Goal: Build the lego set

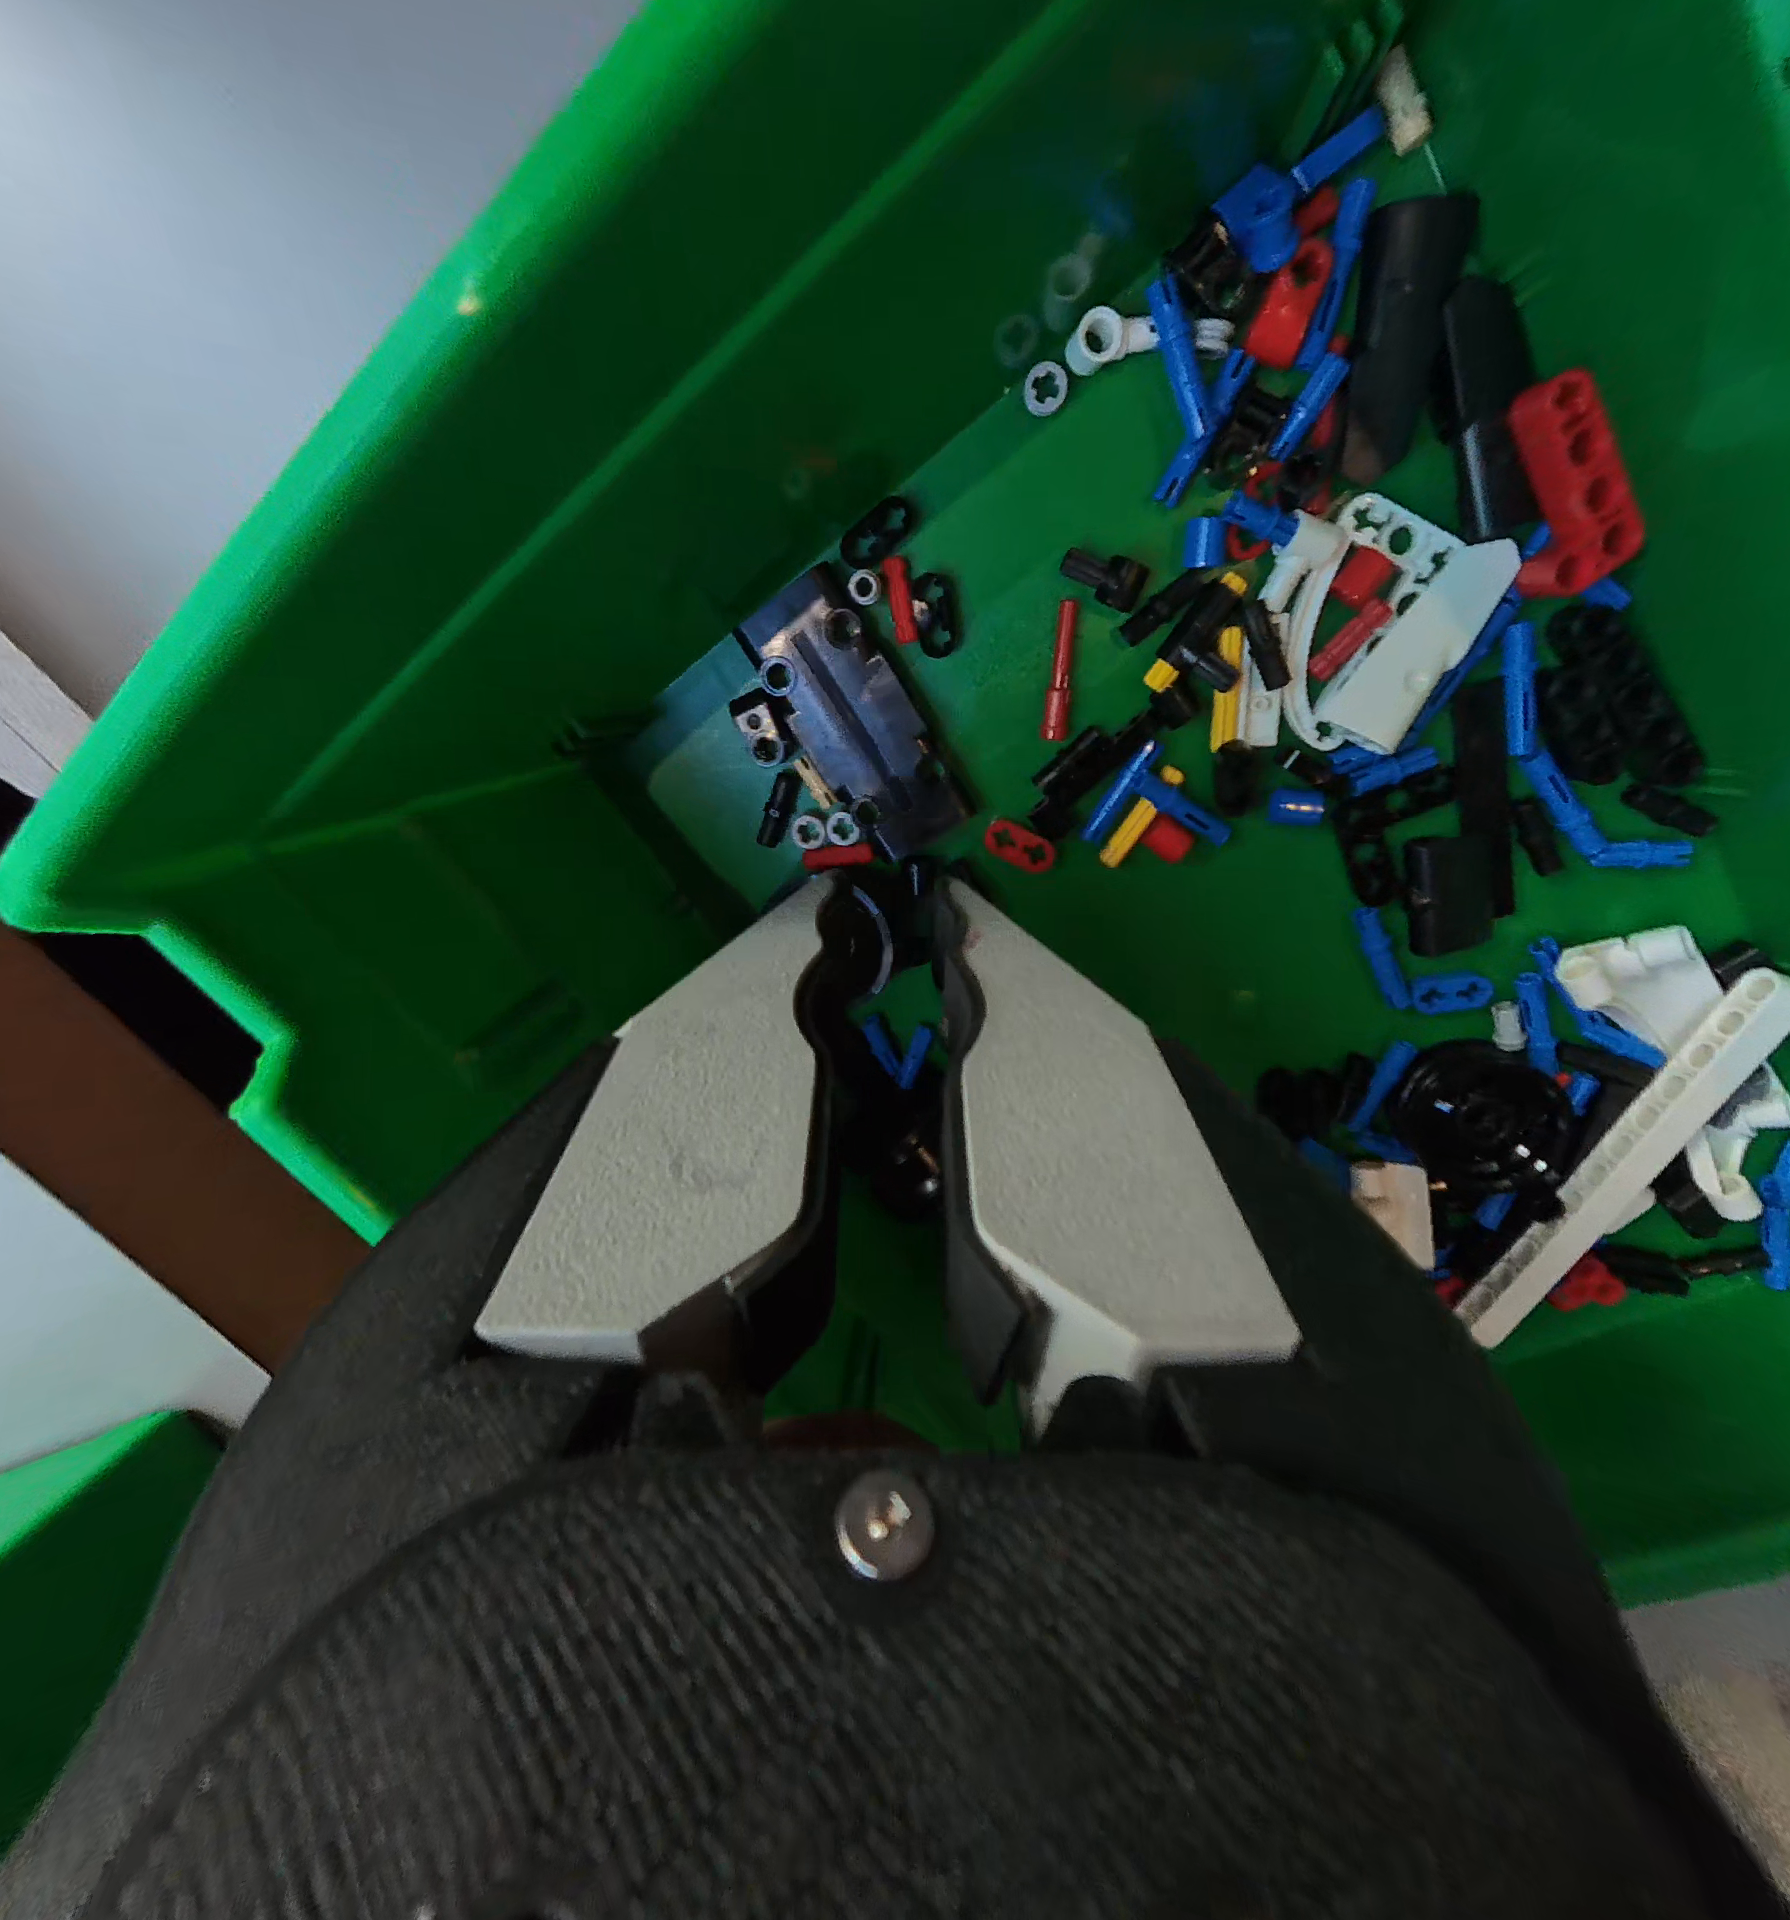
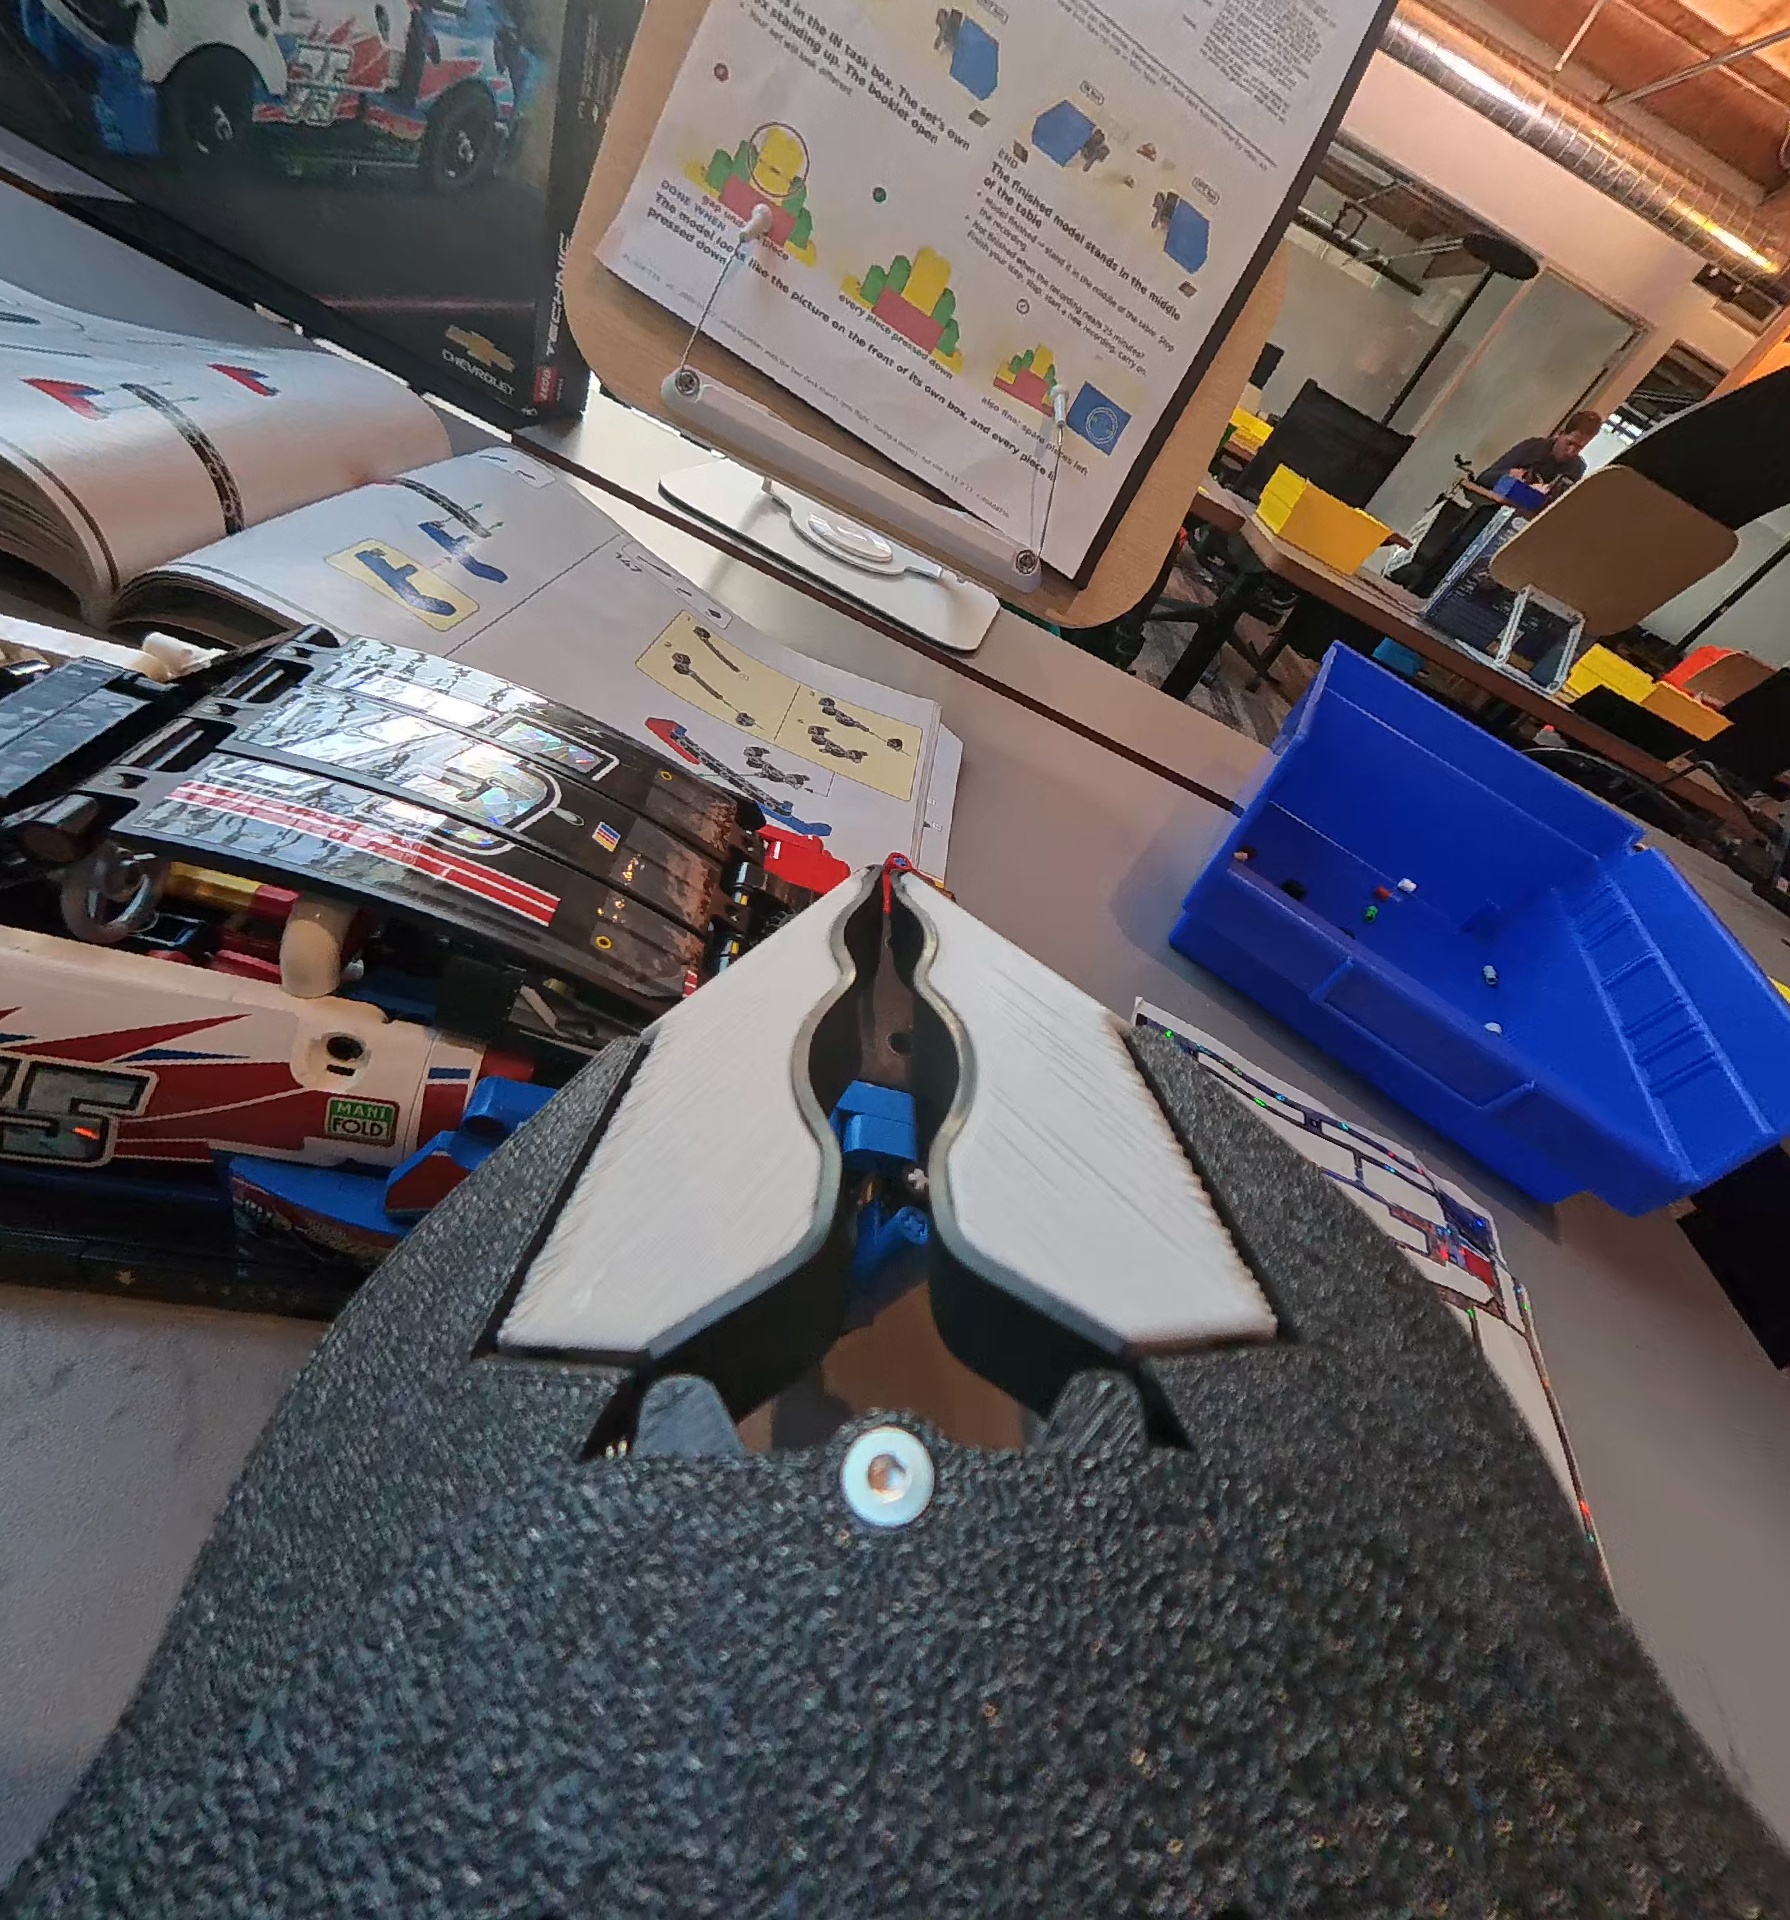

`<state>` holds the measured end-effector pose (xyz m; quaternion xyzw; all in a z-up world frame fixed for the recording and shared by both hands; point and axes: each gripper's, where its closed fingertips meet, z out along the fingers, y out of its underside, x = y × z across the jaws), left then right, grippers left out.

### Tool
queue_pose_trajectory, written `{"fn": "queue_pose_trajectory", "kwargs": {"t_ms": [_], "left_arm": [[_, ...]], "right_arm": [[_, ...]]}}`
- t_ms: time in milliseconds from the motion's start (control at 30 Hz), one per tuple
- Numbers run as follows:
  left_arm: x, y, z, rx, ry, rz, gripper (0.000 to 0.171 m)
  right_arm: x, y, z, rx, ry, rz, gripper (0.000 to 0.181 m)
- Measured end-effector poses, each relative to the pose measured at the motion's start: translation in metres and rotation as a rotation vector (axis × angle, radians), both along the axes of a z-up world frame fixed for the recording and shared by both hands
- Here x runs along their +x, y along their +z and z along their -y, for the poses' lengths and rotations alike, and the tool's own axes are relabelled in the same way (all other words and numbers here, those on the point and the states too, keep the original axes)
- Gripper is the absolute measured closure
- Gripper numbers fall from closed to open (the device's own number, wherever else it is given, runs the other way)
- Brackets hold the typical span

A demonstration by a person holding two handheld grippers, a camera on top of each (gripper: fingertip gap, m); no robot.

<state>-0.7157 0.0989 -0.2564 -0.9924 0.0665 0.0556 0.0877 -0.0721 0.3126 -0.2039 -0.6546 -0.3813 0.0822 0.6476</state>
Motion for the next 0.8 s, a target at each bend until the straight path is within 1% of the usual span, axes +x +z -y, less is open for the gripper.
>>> {"fn": "queue_pose_trajectory", "kwargs": {"t_ms": [100, 200, 267, 533, 733, 800], "left_arm": [[-0.013, 0.003, -0.005, 0.035, 0.088, -0.036, 0.152], [-0.014, 0.002, -0.011, 0.06, 0.144, -0.002, 0.146], [-0.018, 0.001, -0.013, 0.063, 0.169, -0.004, 0.144], [-0.021, -0.006, -0.025, 0.036, 0.18, 0.002, 0.145], [-0.017, -0.018, -0.028, -0.034, 0.163, 0.009, 0.154], [-0.018, -0.017, -0.031, -0.031, 0.165, 0.011, 0.157]], "right_arm": [[0.0, 0.0, 0.0, 0.0, 0.002, -0.002, 0.181], [0.0, 0.001, 0.001, 0.004, 0.004, -0.004, 0.181], [0.001, 0.002, 0.0, 0.003, 0.003, -0.011, 0.181], [0.001, 0.004, 0.001, 0.008, 0.005, -0.021, 0.181], [0.002, 0.005, 0.001, 0.009, 0.006, -0.029, 0.181], [0.002, 0.005, 0.002, 0.01, 0.008, -0.029, 0.181]]}}
